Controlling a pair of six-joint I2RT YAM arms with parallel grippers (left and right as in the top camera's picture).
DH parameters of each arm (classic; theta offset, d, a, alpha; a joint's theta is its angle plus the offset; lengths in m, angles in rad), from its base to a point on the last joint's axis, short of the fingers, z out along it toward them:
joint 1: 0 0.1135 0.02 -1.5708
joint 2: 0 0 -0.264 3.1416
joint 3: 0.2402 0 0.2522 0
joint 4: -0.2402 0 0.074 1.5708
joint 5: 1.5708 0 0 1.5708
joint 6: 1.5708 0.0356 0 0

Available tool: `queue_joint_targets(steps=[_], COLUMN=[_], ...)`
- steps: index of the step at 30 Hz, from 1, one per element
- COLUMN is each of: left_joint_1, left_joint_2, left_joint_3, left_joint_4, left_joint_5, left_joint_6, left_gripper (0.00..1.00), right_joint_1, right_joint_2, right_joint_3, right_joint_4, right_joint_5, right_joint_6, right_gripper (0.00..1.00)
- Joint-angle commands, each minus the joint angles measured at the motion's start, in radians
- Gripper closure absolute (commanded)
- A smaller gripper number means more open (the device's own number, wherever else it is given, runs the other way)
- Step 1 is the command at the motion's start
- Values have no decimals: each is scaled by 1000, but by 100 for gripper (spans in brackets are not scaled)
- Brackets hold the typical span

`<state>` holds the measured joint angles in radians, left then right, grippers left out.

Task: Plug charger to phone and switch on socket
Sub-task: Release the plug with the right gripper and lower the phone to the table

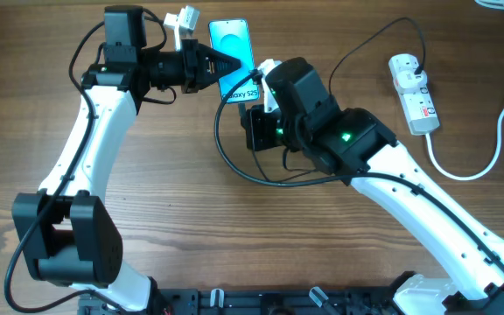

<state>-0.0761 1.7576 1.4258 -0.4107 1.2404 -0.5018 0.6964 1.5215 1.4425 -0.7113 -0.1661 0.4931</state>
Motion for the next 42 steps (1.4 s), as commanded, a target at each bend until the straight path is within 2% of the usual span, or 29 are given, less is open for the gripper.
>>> queue_joint_targets(steps=[1, 15, 17, 18, 19, 21, 22, 23, 24, 26, 28, 31, 34, 36, 38, 42], left_joint_1=[-18, -18, -18, -18, -18, -18, -18, -18, -19, -35, -66, -151, -216, -221, -215, -212], left_joint_2=[-11, -11, -11, -11, -11, -11, -11, -11, -11, -5, 7, 53, 134, 177, 207, 291], left_joint_3=[8, 8, 8, 8, 8, 8, 8, 8, 8, 3, -8, -18, -18, -18, -18, -18], left_joint_4=[-22, -79, -79, -79, -80, -81, -86, -135, -195, -314, -344, -322, -244, -169, -130, -116], left_joint_5=[80, 132, 124, 119, 109, 101, 94, 29, -57, -211, -278, -415, -435, -434, -434, -431], left_joint_6=[24, 24, 24, 28, 32, 55, 69, 80, 86, 196, 265, 263, 242, 174, 172, 172], left_gripper=[96, 96, 96, 96, 96, 96, 96, 96, 96, 96, 96, 96, 96, 96, 96, 96], right_joint_1=[-3, -3, -4, -4, -5, -25, -40, -82, -111, -211, -293, -391, -402, -402, -402, -402], right_joint_2=[-1, -1, -1, -4, -13, -33, -43, -63, -74, -104, -108, -105, -105, -105, -105, -104], right_joint_3=[29, 29, 29, 33, 39, 68, 81, 100, 106, 108, 108, 107, 106, 106, 104, 31], right_joint_4=[74, 100, 101, 100, 96, 62, 44, 8, -15, -95, -152, -243, -310, -359, -386, -342], right_joint_5=[62, 62, 62, 62, 62, 65, 66, 70, 72, 80, 72, 75, 133, 154, 155, 173], right_joint_6=[-16, -11, -11, -11, -11, 19, 31, 34, 34, 75, 104, 109, 109, 108, 108, 113], right_gripper=[95, 87, 79, 70, 54, 36, 32, 23, 20, 16, 13, 3, 1, 1, 1, 1])
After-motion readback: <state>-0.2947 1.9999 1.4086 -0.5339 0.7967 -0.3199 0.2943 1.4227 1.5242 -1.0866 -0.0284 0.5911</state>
